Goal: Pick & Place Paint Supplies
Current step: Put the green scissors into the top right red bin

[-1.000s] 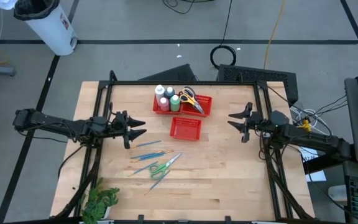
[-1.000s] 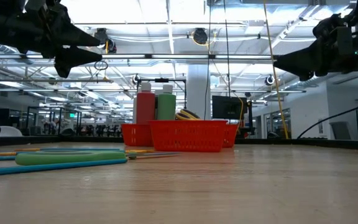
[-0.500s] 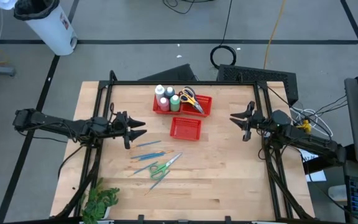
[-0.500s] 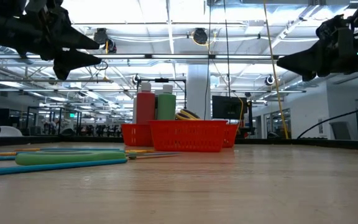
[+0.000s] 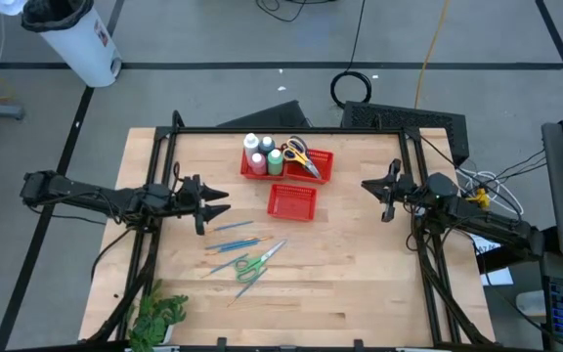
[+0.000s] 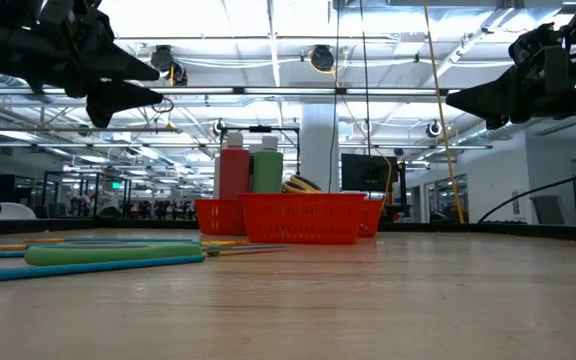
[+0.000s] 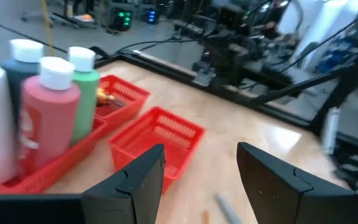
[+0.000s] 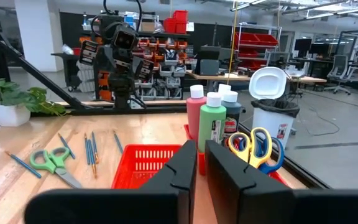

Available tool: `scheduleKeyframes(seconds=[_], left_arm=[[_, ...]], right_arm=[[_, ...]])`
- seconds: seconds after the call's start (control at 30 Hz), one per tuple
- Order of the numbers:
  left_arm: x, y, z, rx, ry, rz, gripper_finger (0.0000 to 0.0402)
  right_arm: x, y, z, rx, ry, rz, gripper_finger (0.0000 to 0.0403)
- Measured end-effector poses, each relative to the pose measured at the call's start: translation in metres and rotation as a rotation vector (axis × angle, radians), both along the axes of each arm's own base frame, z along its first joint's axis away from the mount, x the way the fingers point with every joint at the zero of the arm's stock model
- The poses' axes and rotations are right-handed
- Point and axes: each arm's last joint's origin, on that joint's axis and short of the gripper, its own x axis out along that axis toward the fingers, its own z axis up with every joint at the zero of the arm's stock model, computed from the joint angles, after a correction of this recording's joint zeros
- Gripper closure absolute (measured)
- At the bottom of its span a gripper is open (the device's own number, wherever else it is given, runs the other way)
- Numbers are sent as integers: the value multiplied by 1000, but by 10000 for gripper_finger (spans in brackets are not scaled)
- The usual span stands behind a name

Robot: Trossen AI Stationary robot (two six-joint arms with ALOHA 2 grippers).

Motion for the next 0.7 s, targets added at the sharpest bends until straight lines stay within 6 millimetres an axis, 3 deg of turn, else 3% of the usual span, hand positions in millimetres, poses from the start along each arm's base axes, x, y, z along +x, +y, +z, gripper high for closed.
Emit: scheduleKeyframes(seconds=[0.1,0.27,0.4,0.5,0.7], left_arm=[[1,-3,6,3,-59,-100,192],[12,-27,29,217,-108,-335,192],[34,-54,46,285,112,-367,192],[51,-75,47,278,349,-368,192],[85,-112,21,169,635,-367,192]], right_arm=[[0,0,0,0,0,0,378],[0,0,0,0,0,0,381],[0,0,0,0,-1,0,379],[0,0,0,0,-1,0,380],[0,0,0,0,-1,0,378]])
